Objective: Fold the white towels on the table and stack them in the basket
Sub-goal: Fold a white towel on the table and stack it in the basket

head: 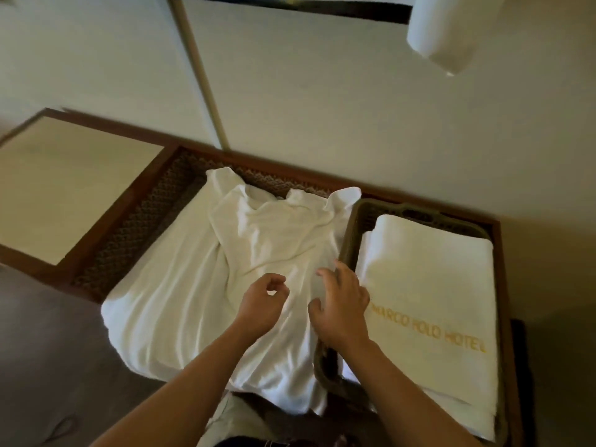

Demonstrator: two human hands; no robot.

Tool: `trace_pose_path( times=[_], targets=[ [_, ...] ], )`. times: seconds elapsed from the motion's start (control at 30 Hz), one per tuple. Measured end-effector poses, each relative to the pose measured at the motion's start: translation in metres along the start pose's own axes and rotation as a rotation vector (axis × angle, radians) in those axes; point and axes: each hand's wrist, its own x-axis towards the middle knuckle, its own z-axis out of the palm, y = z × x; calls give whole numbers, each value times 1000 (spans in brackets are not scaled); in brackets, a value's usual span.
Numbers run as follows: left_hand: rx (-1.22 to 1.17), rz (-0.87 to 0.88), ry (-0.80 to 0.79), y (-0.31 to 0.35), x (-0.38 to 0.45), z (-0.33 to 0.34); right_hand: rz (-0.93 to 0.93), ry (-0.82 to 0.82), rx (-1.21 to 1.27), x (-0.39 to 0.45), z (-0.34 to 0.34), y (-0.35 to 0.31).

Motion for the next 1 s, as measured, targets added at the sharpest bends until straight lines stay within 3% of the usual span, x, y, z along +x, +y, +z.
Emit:
trace_pose_path(
  times=[0.3,0.43,0.6,0.77,0.9,0.97,1.0],
  targets=[
    [280,162,-134,22,171,-55,339,-32,60,109,58,-46],
    [652,384,-144,39,247,-53,524,-39,104,150,75,-58],
    [1010,339,-245,43,304,-47,593,-5,130,161,93,-70],
    [976,435,-187,27,311,-57,635,37,193,163,103,-76],
    [663,843,-136,24,281,-75,606,144,199,162,104,-82],
    [557,928,-410,26,253,-86,541,191,127,155,99,-85],
    [512,852,-604,29,237,-93,490,173,51,149,94,-87]
  ],
)
